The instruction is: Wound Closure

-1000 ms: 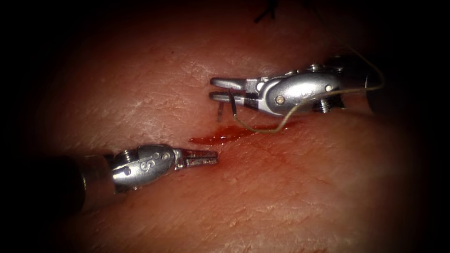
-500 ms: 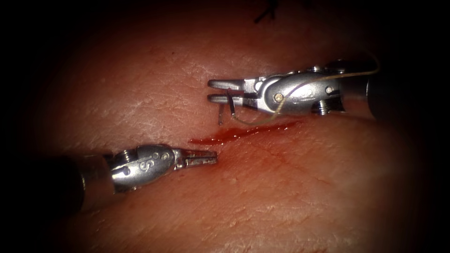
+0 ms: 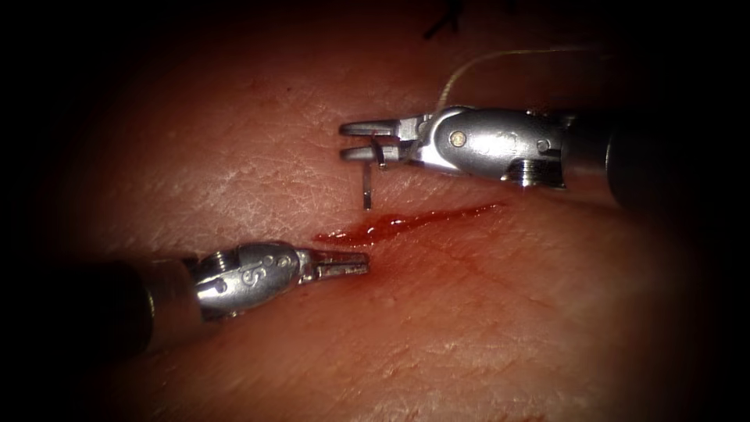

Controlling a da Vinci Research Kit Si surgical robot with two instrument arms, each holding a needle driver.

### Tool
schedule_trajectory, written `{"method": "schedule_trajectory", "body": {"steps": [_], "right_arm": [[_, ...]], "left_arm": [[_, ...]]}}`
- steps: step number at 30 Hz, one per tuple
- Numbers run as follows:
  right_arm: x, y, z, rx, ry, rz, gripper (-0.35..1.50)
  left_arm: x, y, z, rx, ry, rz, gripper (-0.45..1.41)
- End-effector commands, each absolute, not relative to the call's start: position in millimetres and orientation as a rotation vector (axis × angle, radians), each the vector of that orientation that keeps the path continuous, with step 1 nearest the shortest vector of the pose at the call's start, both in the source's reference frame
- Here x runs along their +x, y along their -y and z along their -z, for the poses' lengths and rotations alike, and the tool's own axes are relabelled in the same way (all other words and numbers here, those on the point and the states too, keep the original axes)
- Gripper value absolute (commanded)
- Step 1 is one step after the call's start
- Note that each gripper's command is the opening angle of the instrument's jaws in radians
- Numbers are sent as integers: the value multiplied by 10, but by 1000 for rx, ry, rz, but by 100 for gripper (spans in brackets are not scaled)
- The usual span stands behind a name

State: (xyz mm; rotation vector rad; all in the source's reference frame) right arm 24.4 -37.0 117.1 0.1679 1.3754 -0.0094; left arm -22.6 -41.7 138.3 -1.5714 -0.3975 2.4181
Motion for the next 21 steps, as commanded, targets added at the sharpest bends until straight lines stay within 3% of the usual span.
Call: {"method": "schedule_trajectory", "body": {"steps": [1, 21], "right_arm": [[250, 367, -1176, 177, -1377, -1, -35], [260, 357, -1176, 472, -1336, -252, -35]], "left_arm": [[-230, 417, -1390, -1573, 400, -2417, -33], [-219, 416, -1398, -1555, 413, -2438, -33]]}}
